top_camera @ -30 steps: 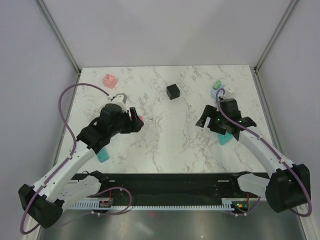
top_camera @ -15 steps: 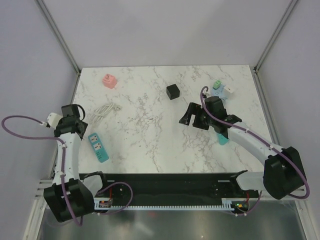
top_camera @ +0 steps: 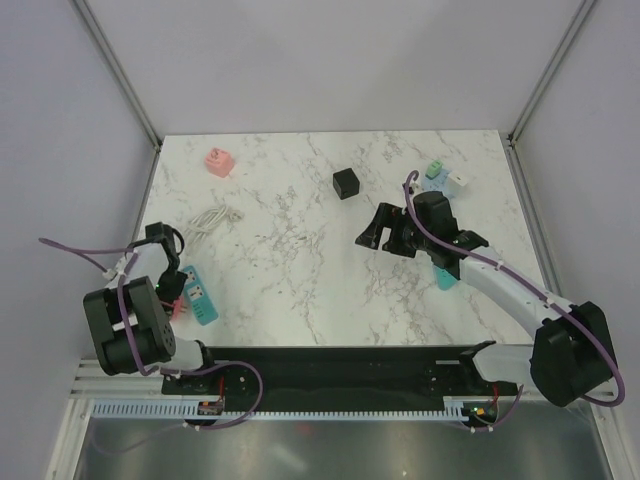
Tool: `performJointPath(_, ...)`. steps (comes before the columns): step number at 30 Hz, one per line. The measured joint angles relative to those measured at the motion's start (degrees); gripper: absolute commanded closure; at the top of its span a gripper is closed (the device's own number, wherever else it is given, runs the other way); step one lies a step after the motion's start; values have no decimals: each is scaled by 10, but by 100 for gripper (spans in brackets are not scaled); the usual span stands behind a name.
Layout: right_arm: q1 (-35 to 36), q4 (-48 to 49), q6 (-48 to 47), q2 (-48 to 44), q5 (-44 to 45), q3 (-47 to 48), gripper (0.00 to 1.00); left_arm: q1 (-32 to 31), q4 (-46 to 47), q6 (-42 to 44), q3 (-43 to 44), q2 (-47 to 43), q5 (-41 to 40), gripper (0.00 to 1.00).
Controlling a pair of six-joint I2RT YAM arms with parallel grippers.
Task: Insert the plug
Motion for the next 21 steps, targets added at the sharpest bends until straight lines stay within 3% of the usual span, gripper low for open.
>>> performJointPath(5, 0, 0, 0, -5, -2, 0, 6, -88, 0, -10, 2, 4, -3, 98)
performJointPath(11, 0, 0, -4, -5, 0, 2, 6, -264, -1, -54, 23, 23, 18, 98)
performJointPath(15, 0, -2, -10, -1, -3, 13, 7, -327, -27, -63, 53, 30, 3, 98)
performJointPath(19, 0, -7, -24, 19, -19, 41, 12, -379, -46, -40, 90, -26, -52, 98)
performJointPath(21, 0, -14, -30, 34, -32, 62, 14, -408, -30, 26, 93, -83, -57, 98)
